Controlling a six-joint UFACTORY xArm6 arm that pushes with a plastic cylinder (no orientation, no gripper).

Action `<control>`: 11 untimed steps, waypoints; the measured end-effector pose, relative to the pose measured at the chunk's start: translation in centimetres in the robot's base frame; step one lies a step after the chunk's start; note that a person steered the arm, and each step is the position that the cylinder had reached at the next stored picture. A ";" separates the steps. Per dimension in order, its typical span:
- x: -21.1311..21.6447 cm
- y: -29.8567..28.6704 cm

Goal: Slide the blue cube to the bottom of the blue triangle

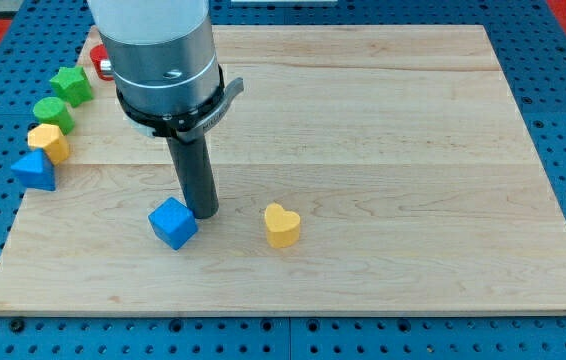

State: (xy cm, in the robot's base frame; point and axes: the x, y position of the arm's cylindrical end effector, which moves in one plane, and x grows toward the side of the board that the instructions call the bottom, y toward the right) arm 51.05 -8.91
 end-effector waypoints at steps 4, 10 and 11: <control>2.9 0.3; -1.2 -13.0; -2.2 -7.1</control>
